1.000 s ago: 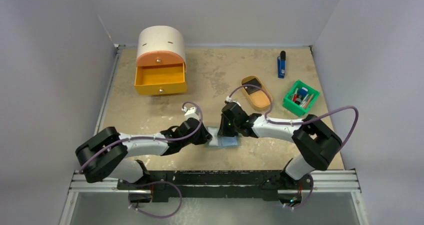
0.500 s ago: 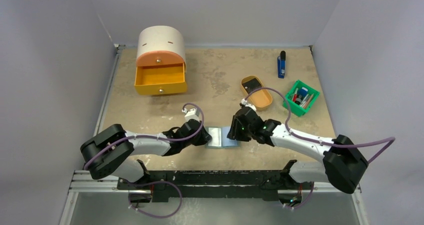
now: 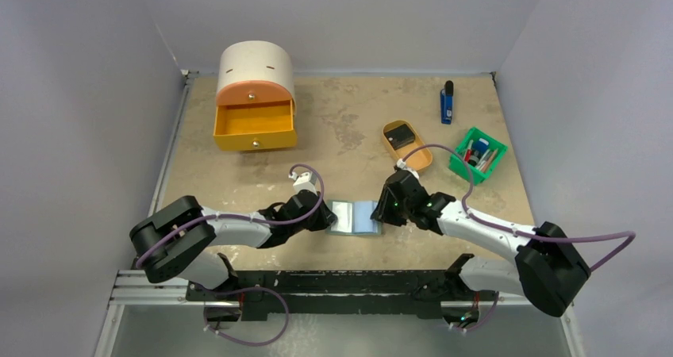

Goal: Put the credit cards into the card holder
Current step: Open the card holder at the center of the board.

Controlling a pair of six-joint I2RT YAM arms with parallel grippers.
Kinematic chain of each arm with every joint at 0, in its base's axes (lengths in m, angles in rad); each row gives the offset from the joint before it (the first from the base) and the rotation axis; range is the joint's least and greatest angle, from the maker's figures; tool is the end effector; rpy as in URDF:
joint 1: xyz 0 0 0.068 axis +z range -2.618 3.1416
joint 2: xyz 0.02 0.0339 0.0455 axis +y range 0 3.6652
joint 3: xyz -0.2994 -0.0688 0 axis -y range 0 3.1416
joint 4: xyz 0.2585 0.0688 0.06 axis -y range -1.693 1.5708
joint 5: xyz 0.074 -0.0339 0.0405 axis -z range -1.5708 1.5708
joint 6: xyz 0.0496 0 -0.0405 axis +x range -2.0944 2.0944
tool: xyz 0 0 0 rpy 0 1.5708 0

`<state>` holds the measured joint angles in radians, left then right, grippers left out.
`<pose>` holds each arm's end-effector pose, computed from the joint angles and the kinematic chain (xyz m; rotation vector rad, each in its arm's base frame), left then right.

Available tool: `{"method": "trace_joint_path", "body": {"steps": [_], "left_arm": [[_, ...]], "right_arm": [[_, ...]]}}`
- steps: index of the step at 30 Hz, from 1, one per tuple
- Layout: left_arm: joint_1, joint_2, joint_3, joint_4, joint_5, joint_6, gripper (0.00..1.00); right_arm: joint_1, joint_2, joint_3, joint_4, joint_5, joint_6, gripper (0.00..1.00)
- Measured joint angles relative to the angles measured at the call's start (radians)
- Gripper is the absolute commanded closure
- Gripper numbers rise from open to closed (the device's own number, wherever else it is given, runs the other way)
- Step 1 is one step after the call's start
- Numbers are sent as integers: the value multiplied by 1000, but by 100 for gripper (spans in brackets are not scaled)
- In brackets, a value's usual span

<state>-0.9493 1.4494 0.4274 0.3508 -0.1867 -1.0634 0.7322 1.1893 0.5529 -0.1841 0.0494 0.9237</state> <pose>0.1623 -0.2108 0.1451 -0.2428 2.3671 -0.8506 0.1774 0.1562 0.1956 0.2646 2.4997 0.6870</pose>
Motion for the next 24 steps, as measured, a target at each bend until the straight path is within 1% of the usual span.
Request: {"method": "trace_joint_path", "body": {"steps": [4,12,24], "left_arm": [[0,3,0,5,0,0,100],[0,8,0,14,0,0,100],[0,11,-11,40,0,-3,100]], "right_arm": [[-6,2,-7,12,-15,3,73],[-10,3,-24,31,-15,11,74],[-20,3,-37,24,-12,26,74]]}}
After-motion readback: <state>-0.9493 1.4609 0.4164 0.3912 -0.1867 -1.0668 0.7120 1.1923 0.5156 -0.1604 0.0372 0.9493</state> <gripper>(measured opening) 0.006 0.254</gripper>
